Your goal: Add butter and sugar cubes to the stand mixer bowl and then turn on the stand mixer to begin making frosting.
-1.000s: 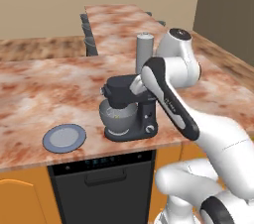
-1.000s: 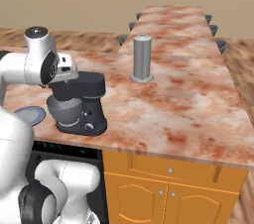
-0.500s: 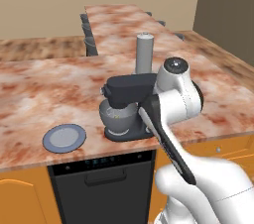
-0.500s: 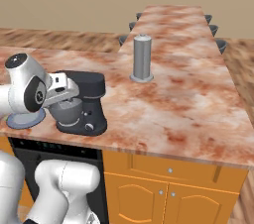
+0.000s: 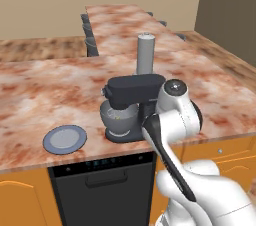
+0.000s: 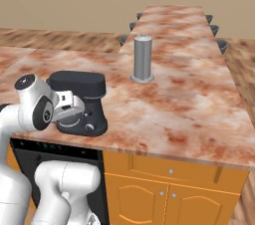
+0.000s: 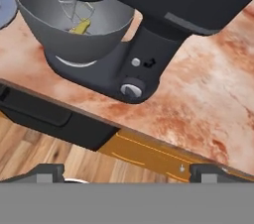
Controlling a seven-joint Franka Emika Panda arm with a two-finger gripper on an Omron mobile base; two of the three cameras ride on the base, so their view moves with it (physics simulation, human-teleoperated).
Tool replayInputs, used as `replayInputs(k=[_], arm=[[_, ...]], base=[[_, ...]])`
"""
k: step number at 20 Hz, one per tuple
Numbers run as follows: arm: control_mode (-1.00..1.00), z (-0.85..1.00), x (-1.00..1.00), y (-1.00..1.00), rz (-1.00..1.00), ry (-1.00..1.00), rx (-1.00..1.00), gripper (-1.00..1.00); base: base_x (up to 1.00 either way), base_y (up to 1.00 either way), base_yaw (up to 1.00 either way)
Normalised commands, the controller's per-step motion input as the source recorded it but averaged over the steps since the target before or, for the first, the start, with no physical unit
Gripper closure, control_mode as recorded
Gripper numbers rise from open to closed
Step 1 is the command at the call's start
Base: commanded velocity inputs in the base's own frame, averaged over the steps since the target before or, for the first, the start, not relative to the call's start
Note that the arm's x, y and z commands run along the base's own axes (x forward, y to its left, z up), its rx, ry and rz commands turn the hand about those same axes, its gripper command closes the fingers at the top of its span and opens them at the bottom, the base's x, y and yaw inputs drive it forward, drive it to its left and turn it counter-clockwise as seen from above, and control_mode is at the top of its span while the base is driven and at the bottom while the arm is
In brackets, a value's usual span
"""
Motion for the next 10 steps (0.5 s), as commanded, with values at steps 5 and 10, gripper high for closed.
replayInputs(k=[5, 10], arm=[[-1.00, -0.63, 0.06, 0.00, 0.00, -0.01, 0.00, -1.00], [-1.00, -0.37, 0.18, 0.00, 0.00, -0.01, 0.00, -1.00]], base=[[0.00, 0.00, 0.00], [0.00, 0.00, 0.00]])
